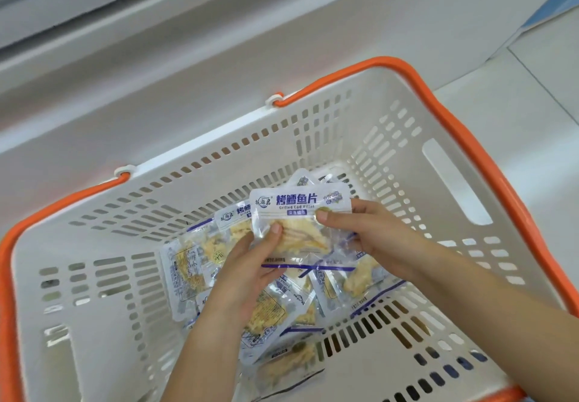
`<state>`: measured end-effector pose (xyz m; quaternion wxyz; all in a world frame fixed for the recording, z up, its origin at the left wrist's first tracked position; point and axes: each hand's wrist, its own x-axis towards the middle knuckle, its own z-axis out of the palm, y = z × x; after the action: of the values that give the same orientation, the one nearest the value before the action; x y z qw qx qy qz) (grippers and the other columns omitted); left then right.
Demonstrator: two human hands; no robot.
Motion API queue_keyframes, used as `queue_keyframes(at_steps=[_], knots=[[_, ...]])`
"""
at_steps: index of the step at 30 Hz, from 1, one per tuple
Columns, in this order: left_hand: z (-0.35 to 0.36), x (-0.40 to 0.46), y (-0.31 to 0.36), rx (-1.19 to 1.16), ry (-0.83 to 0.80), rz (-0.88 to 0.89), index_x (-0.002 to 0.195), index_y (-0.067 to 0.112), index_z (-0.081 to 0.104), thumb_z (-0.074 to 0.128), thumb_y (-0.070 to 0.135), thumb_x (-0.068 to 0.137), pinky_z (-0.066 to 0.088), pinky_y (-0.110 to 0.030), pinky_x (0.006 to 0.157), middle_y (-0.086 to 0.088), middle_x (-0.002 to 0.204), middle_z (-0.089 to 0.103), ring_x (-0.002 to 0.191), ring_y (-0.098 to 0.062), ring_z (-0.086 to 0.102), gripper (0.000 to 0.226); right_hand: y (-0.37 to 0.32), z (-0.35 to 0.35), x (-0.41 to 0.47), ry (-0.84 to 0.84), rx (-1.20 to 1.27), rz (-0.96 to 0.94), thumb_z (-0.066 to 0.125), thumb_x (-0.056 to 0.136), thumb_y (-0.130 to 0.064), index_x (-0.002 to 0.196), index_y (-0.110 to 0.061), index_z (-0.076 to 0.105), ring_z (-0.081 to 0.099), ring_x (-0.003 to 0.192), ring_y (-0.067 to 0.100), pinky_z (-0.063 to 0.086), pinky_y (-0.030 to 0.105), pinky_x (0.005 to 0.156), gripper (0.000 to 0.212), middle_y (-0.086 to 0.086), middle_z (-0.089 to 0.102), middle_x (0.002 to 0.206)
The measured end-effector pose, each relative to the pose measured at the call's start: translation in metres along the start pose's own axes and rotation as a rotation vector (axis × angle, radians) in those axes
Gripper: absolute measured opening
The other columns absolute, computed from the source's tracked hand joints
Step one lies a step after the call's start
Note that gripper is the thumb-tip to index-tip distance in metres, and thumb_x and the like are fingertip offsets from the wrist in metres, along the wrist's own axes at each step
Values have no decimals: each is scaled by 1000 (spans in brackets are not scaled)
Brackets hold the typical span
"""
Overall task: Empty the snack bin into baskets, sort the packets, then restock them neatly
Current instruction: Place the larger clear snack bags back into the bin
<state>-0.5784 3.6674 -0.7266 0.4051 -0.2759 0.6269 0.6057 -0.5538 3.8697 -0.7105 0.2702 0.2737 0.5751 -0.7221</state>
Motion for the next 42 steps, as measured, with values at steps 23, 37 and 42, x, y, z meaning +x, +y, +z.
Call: queue_keyframes(at_steps=[23, 37, 42], knots=[[-45, 60, -9, 1045, 559, 300, 143, 17, 31, 67, 59, 77, 38, -44, 105, -5, 142, 45, 131, -27, 40, 86, 2, -29, 16, 287, -679, 70, 74, 71, -12, 92, -19, 66, 68, 76, 19, 54, 31, 67, 23, 3, 71, 82], [7, 73, -11, 809, 508, 307, 139, 10, 38, 59, 67, 77, 48, -43, 91, 3, 102, 69, 107, -24, 60, 86, 5, -29, 17, 288, -483, 15, 70, 79, -8, 90, -20, 68, 69, 85, 26, 57, 40, 79, 16, 4, 73, 88], [24, 77, -8, 618, 489, 419, 103, 21, 61, 68, 30, 87, 50, -33, 83, 14, 72, 58, 76, -12, 59, 20, 5, -26, 17, 241, -481, 35, 72, 78, -9, 96, -20, 68, 68, 88, 22, 56, 37, 77, 21, 3, 73, 93]])
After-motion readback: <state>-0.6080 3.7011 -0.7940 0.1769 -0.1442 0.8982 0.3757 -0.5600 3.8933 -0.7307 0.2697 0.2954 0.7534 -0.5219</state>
